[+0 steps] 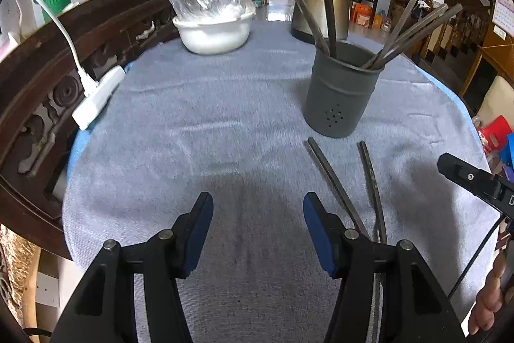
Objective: Organize utensils
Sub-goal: 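Move both open grippers back toward the last chopsticks on the cloth, then close the left gripper on a chopstick while the right gripper grasps another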
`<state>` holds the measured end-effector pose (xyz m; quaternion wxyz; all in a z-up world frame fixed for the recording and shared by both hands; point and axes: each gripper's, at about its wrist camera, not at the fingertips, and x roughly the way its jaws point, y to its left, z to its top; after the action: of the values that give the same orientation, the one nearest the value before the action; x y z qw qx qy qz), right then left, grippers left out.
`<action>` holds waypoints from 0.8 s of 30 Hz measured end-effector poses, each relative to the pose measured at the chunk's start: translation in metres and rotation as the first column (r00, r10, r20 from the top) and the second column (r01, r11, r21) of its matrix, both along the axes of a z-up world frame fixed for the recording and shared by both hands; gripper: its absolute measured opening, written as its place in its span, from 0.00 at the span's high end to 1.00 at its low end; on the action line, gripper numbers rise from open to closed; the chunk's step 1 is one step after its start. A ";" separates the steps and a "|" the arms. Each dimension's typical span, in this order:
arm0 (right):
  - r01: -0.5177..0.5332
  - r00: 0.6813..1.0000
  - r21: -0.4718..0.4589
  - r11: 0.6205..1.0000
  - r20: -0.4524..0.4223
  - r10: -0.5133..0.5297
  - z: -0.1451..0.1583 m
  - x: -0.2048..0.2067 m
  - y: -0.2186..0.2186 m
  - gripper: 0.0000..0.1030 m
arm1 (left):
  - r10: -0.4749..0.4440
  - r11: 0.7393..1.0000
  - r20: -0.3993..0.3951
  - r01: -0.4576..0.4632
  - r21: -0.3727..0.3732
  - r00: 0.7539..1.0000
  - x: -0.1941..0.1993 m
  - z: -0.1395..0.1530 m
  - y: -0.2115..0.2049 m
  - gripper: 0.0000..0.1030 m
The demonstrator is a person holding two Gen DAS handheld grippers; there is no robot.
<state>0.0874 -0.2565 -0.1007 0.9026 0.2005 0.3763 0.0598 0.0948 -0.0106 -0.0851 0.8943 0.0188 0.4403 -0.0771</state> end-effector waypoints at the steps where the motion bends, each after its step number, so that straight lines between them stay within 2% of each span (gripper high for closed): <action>1: -0.003 1.000 -0.002 1.000 -0.009 0.003 -0.002 0.002 0.002 0.60 | 0.001 1.000 -0.021 -0.001 -0.019 1.000 0.002 -0.004 0.002 0.42; 6: -0.031 0.998 -0.024 0.999 -0.061 0.029 -0.013 0.021 0.013 0.61 | 0.006 0.996 -0.089 -0.014 -0.089 0.996 0.012 -0.017 0.008 0.42; 13: -0.090 0.986 -0.041 0.995 -0.143 0.083 -0.030 0.059 0.036 0.62 | 0.013 0.992 -0.125 -0.029 -0.124 0.992 0.018 -0.021 0.014 0.42; 18: -0.129 0.968 -0.083 0.988 -0.229 0.107 -0.046 0.076 0.057 0.77 | 0.017 0.989 -0.136 -0.037 -0.144 0.990 0.022 -0.020 0.018 0.42; 20: -0.127 0.970 -0.122 0.984 -0.222 0.098 -0.048 0.074 0.061 0.85 | 0.008 0.988 -0.138 -0.029 -0.149 0.990 0.022 -0.020 0.017 0.42; 24: -0.126 0.973 -0.156 0.980 -0.211 0.091 -0.049 0.069 0.054 0.88 | -0.017 0.987 -0.144 -0.006 -0.160 0.989 0.024 -0.019 0.013 0.42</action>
<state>0.1563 -0.2023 -0.1498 0.8686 0.1075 0.4805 0.0565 0.1190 0.0021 -0.1038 0.8585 -0.0576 0.4962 -0.1158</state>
